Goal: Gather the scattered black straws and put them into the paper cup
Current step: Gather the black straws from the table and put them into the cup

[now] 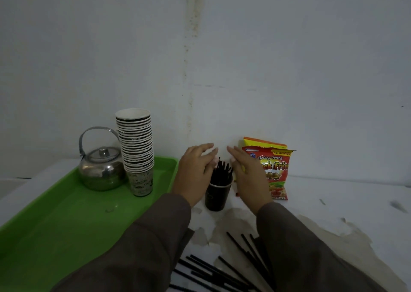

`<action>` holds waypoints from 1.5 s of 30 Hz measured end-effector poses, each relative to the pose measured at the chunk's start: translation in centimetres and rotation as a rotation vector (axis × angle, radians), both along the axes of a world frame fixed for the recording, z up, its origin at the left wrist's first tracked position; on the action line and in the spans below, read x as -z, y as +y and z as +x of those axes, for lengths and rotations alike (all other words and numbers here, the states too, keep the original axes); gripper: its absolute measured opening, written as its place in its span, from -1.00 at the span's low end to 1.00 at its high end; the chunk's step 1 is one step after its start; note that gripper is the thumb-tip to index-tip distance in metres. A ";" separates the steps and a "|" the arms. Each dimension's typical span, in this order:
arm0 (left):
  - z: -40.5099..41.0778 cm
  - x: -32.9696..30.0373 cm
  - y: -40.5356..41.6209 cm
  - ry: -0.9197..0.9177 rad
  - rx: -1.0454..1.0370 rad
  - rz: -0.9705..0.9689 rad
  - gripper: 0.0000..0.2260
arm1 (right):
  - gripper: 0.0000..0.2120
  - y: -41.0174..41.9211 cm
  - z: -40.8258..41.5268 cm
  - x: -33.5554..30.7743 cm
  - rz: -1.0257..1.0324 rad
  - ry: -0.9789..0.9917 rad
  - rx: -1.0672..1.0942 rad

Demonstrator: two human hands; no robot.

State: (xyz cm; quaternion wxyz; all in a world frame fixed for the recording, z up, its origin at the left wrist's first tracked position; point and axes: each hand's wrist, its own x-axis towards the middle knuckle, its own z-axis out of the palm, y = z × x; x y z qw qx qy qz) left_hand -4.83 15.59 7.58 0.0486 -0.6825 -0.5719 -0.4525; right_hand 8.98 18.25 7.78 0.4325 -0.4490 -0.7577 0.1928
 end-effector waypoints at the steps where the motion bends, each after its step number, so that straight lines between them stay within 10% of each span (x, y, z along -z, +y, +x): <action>1: -0.1 -0.3 -0.7 -0.037 -0.004 0.020 -0.76 | -0.68 -0.6 0.6 -0.3 0.008 0.054 -0.006; 14: 4.2 8.3 -16.1 -0.033 0.183 -0.163 -0.73 | -0.75 -13.6 9.2 5.6 -0.209 -0.074 -0.060; 33: 5.9 9.9 -18.2 0.137 0.211 -0.303 -0.77 | -0.97 -17.3 9.0 8.1 0.186 -0.682 -0.219; 45: 5.2 10.0 -17.9 0.043 0.151 -0.286 -0.75 | -0.80 -18.1 8.6 8.1 0.207 -0.711 -0.158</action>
